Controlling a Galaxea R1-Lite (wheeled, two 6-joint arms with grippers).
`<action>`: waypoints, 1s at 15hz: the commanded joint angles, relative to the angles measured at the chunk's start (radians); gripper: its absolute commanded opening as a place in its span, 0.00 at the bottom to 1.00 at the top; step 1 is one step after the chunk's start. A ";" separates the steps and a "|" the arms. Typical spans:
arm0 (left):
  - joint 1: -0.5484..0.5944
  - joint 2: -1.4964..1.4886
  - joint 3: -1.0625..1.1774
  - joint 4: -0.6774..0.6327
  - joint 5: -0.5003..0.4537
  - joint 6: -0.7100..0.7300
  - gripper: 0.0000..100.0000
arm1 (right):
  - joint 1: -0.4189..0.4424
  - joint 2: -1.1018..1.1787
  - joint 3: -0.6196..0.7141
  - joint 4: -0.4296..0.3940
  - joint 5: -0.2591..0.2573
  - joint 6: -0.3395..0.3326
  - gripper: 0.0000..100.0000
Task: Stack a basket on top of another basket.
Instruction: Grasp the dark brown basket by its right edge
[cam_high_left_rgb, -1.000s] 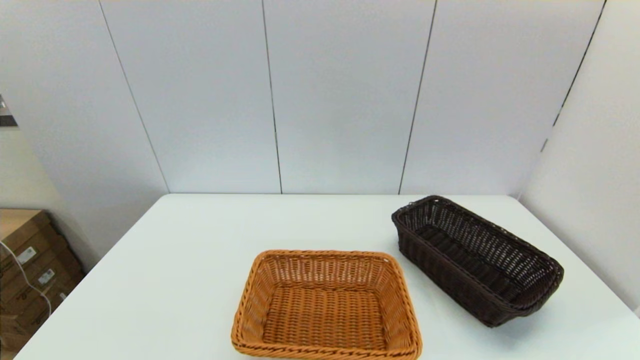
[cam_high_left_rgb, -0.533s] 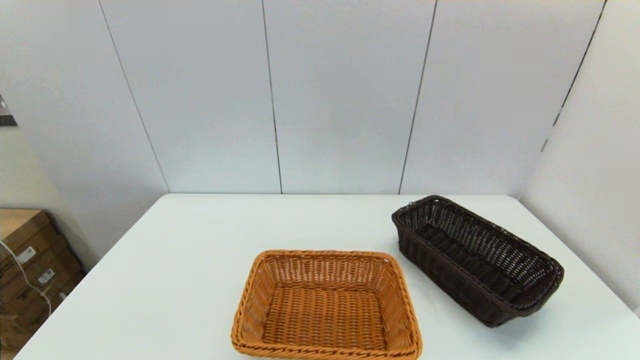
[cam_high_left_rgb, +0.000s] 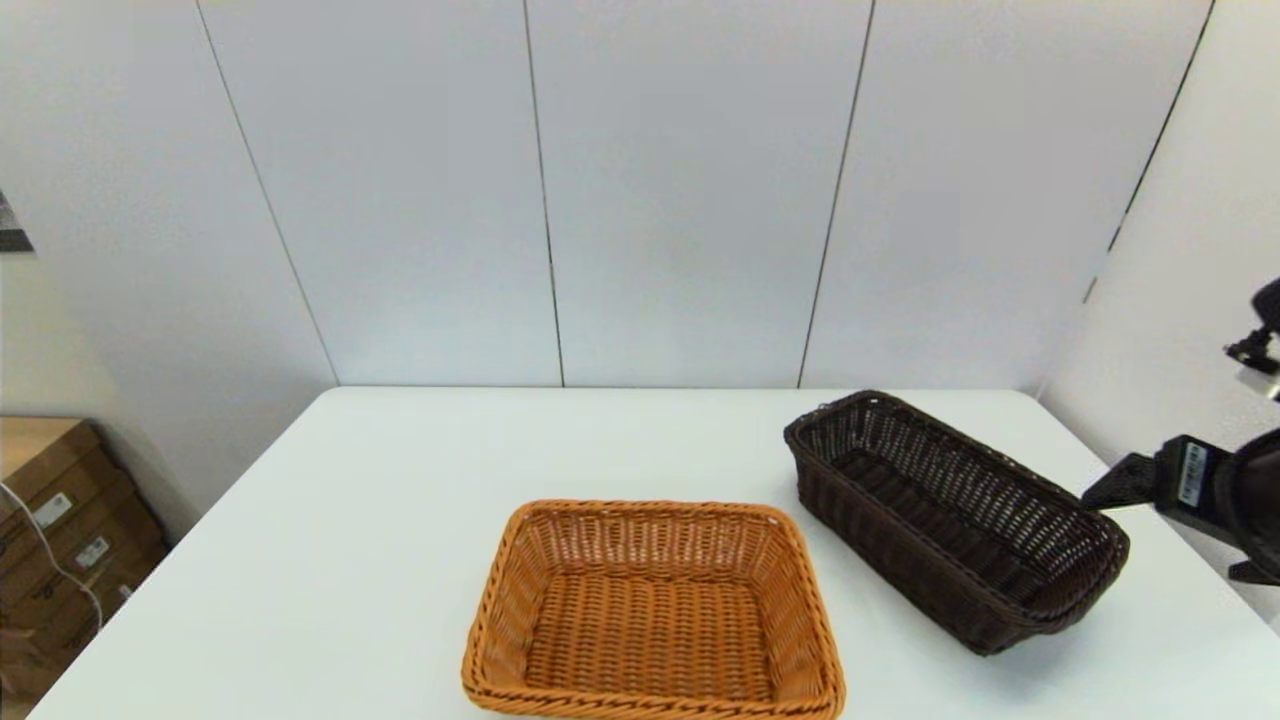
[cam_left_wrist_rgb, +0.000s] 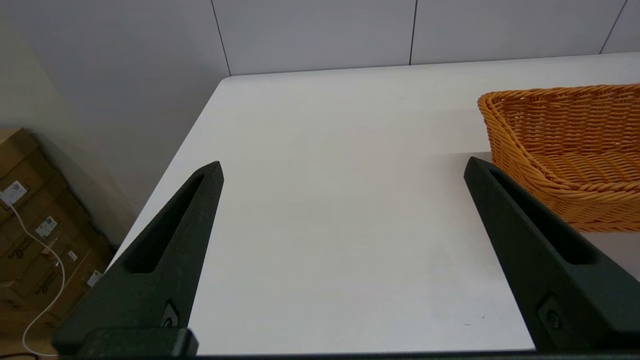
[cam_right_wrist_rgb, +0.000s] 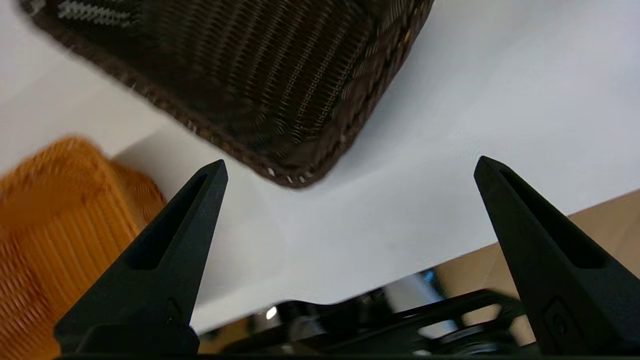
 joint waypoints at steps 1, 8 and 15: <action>0.000 0.001 0.003 0.000 0.000 0.000 1.00 | 0.016 0.250 -0.055 0.005 -0.027 0.171 1.00; 0.000 0.001 0.003 0.000 0.000 0.000 1.00 | -0.025 0.491 -0.080 -0.012 -0.064 0.312 1.00; 0.000 0.001 0.003 0.000 0.000 -0.001 1.00 | -0.054 0.603 -0.092 -0.067 -0.052 0.356 0.00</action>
